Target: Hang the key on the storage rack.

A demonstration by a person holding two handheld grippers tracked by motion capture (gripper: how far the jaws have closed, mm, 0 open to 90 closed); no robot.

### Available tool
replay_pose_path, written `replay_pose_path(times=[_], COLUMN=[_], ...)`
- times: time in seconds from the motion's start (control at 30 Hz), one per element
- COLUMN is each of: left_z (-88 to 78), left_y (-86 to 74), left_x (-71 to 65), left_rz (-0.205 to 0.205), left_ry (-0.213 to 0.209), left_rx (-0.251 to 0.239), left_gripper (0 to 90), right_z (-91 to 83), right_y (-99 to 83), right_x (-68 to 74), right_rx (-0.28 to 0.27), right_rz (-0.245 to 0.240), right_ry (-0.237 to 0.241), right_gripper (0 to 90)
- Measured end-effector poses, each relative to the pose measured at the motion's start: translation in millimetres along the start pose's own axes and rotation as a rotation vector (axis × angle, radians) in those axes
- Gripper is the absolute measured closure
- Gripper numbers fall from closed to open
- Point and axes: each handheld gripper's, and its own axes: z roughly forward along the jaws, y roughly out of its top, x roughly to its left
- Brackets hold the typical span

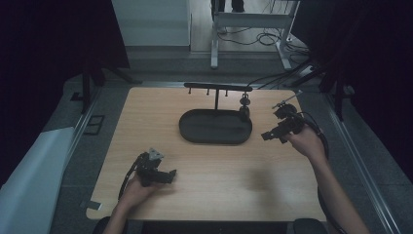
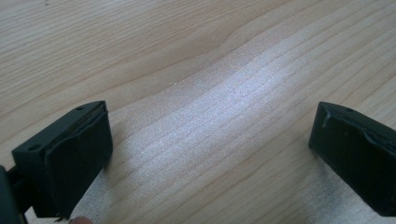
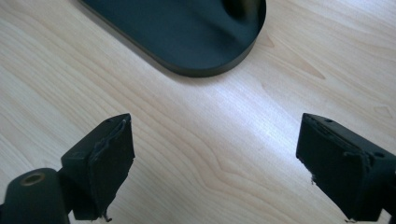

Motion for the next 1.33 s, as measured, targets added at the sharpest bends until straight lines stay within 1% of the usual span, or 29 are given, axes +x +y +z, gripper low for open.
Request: replay_pose_path(times=[0.13, 0.23, 0.37, 0.47, 0.6, 0.73, 0.97, 1.0, 1.07, 1.1, 1.13, 1.17, 1.2, 1.23, 1.27, 1.33], left_z=[0.0, 0.2, -0.1, 0.1, -0.1, 0.0, -0.1, -0.1, -0.1, 0.1, 0.0, 0.1, 0.1, 0.1, 0.1, -0.2], left_y=[-0.1, -0.1, 0.0, -0.1, -0.1, -0.2, -0.2, -0.2, -0.2, -0.3, -0.3, -0.3, -0.3, -0.4, -0.4, -0.5], left_x=[-0.2, -0.4, 0.0, -0.4, -0.2, -0.3, -0.4, -0.4, -0.4, -0.6, -0.6, -0.6, -0.7, -0.8, -0.6, -0.4], left_rz=[-0.002, -0.005, 0.001, -0.006, -0.003, -0.003, -0.004, -0.004, -0.004, -0.007, -0.007, -0.007, -0.008, -0.006, -0.005, -0.002], left_ry=[0.000, 0.000, 0.001, 0.000, 0.000, 0.001, 0.002, 0.002, 0.002, 0.003, 0.002, 0.002, 0.002, 0.002, 0.002, 0.000], left_rx=[-0.001, -0.002, 0.001, -0.002, 0.001, 0.000, 0.000, 0.000, 0.000, -0.003, -0.002, -0.003, -0.004, -0.003, -0.002, 0.000], left_gripper=[0.0, 0.0, 0.0, 0.0, 0.0, 0.0, 0.0, 0.0, 0.0, 0.0, 0.0, 0.0, 0.0, 0.0, 0.0, 0.0], right_z=[1.8, 5.1, 12.1, 19.6, 34.7, 50.8, 79.6, 82.8, 89.1, 93.2, 98.1, 101.8, 106.3, 109.2, 110.1, 110.6], right_y=[-15.3, -28.7, -47.5, -61.3, -79.9, -96.0, -118.7, -121.1, -124.8, -126.3, -128.4, -131.1, -133.2, -133.1, -131.9, -131.0], right_x=[3.3, 6.0, 9.0, 11.6, 16.9, 23.1, 28.6, 28.9, 28.9, 28.7, 29.0, 29.4, 29.9, 30.4, 30.8, 31.4], right_rx=[-0.012, -0.029, -0.053, -0.069, -0.096, -0.121, -0.166, -0.170, -0.165, -0.148, -0.137, -0.187, -0.253, -0.287, -0.287, -0.288], right_rz=[-0.007, -0.012, -0.014, -0.006, 0.005, 0.016, 0.045, 0.049, 0.056, 0.058, 0.048, 0.042, 0.058, 0.086, 0.105, 0.116], right_ry=[-0.008, -0.025, -0.037, -0.041, -0.044, -0.052, -0.052, -0.046, -0.050, -0.057, -0.076, -0.077, -0.094, -0.117, -0.132, -0.141], right_gripper=[9.2, 8.8, 7.1, 6.4, 3.7, 3.1, 3.0, 2.7, 2.2, 2.4, 0.0, 0.0, 0.0, 0.0, 0.0, 0.0])
